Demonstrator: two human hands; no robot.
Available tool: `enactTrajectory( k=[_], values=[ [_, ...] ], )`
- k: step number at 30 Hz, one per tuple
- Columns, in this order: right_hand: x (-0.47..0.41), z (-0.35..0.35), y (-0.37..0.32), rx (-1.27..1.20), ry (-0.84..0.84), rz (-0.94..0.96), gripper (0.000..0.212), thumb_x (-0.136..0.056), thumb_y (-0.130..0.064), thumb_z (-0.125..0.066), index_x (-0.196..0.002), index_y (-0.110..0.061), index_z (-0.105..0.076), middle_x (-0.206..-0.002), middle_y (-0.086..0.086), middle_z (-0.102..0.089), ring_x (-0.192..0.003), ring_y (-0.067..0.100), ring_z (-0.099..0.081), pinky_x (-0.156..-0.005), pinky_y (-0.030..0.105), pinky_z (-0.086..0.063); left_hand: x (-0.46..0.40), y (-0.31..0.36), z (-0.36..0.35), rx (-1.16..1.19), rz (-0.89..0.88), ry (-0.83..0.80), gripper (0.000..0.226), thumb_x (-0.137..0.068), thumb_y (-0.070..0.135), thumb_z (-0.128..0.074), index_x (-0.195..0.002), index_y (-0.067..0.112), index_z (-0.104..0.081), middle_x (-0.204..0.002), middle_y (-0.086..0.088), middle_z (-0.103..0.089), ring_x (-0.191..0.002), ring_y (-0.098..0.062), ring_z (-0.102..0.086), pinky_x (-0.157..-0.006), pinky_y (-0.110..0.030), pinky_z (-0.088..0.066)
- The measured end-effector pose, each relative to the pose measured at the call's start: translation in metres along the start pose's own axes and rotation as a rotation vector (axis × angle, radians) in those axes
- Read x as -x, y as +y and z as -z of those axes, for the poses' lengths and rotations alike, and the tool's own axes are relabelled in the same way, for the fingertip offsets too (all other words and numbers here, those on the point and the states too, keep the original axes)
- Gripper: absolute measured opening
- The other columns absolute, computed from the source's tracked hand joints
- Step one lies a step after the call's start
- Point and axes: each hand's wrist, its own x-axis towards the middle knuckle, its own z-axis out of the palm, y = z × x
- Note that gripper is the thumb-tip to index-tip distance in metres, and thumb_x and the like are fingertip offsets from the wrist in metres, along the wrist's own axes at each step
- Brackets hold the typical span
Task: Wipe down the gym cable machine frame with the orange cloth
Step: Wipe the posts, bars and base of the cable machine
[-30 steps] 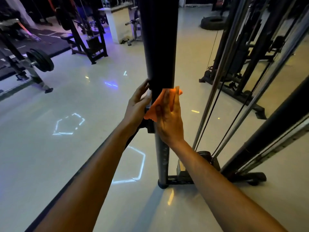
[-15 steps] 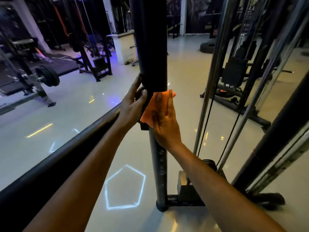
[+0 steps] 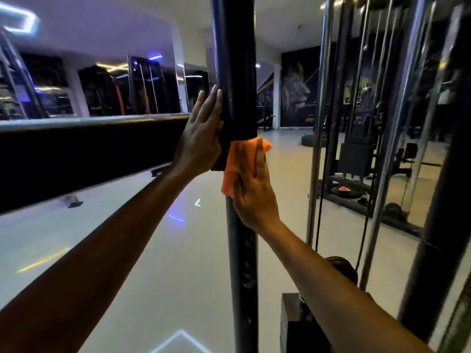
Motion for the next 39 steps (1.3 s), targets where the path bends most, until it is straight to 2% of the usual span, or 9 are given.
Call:
enactTrajectory(
  k=[3,6,9,14,18,21,27,32,39],
  values=[
    [0.046,-0.022,0.024,0.024,-0.058,-0.022,0.077,-0.117,-0.046,-0.041,-0.167,-0.050,0.017,-0.175,-0.011,0.034,-0.168,0.033,-0.005,-0.104,0.061,-0.059,0.009,-0.003,-0.003,-0.066,-0.128,-0.005,0.065,-0.112,0.023,-0.034,-0.171,0.006,-0.014,-0.180,-0.010,-0.010,-0.166,-0.030,0.003,-0.134,-0.039,-0.006],
    [0.017,-0.020,0.020,0.010,0.053,0.002,0.074,-0.117,-0.050,-0.037,-0.164,-0.056,0.019,-0.177,-0.011,0.029,-0.168,0.028,0.000,-0.114,0.062,-0.050,0.013,-0.016,-0.008,-0.138,-0.237,0.037,0.064,-0.109,0.008,-0.041,-0.169,0.000,-0.020,-0.178,-0.018,-0.016,-0.162,-0.020,0.001,-0.135,-0.041,-0.009],
    [-0.016,-0.008,0.011,0.022,0.080,0.015,0.071,-0.113,-0.059,-0.031,-0.164,-0.056,0.019,-0.179,-0.009,0.022,-0.168,0.033,-0.009,-0.119,0.067,-0.043,0.029,-0.026,-0.019,-0.222,-0.347,0.049,0.063,-0.109,0.009,-0.045,-0.169,0.002,-0.025,-0.175,-0.022,-0.017,-0.163,-0.041,-0.012,-0.131,-0.060,-0.024],
    [0.043,-0.022,0.017,0.055,0.018,-0.009,0.072,-0.114,-0.054,-0.032,-0.166,-0.052,0.018,-0.177,-0.013,0.027,-0.167,0.033,-0.012,-0.107,0.060,-0.056,0.061,-0.020,-0.014,-0.282,-0.541,0.050,0.052,-0.106,0.004,-0.037,-0.155,-0.009,-0.045,-0.169,-0.016,-0.015,-0.155,-0.051,-0.034,-0.125,-0.064,-0.034],
    [0.094,-0.035,0.039,0.048,-0.074,-0.026,0.073,-0.116,-0.050,-0.036,-0.166,-0.054,0.017,-0.176,-0.015,0.031,-0.167,0.027,-0.011,-0.105,0.059,-0.059,0.059,-0.015,-0.005,-0.252,-0.489,0.063,0.055,-0.105,0.007,-0.049,-0.157,-0.008,-0.043,-0.167,-0.018,-0.024,-0.154,-0.046,-0.037,-0.124,-0.063,-0.038],
    [0.071,-0.032,0.031,0.026,0.003,-0.007,0.071,-0.116,-0.050,-0.035,-0.164,-0.058,0.017,-0.178,-0.012,0.025,-0.167,0.029,-0.011,-0.111,0.054,-0.052,0.065,-0.012,-0.013,-0.171,-0.370,0.080,0.063,-0.105,0.017,-0.061,-0.162,-0.003,-0.040,-0.167,-0.025,-0.036,-0.157,-0.031,-0.026,-0.129,-0.054,-0.030],
    [0.081,-0.047,0.025,0.064,0.034,-0.044,0.079,-0.116,-0.049,-0.041,-0.165,-0.051,0.021,-0.179,-0.008,0.023,-0.168,0.034,-0.009,-0.111,0.054,-0.052,0.079,-0.013,-0.036,-0.125,-0.110,-0.037,0.074,-0.108,0.041,-0.049,-0.172,0.017,-0.019,-0.179,-0.014,-0.015,-0.166,-0.036,-0.011,-0.131,-0.061,-0.020],
    [0.138,-0.065,0.050,0.036,-0.082,-0.085,0.077,-0.117,-0.048,-0.038,-0.162,-0.058,0.023,-0.175,-0.014,0.033,-0.167,0.034,-0.011,-0.105,0.062,-0.058,0.080,-0.013,-0.034,-0.134,-0.091,-0.081,0.078,-0.106,0.042,-0.046,-0.173,0.020,-0.013,-0.180,-0.011,-0.008,-0.167,-0.034,-0.005,-0.132,-0.061,-0.015],
    [0.078,-0.058,0.032,0.000,0.095,-0.058,0.072,-0.117,-0.045,-0.043,-0.172,-0.041,0.003,-0.181,-0.007,0.017,-0.168,0.032,-0.006,-0.112,0.049,-0.047,0.097,-0.026,-0.044,-0.223,-0.146,-0.090,0.081,-0.105,0.048,-0.045,-0.173,0.017,-0.013,-0.180,-0.014,-0.008,-0.167,-0.034,-0.004,-0.132,-0.060,-0.018]
  ],
)
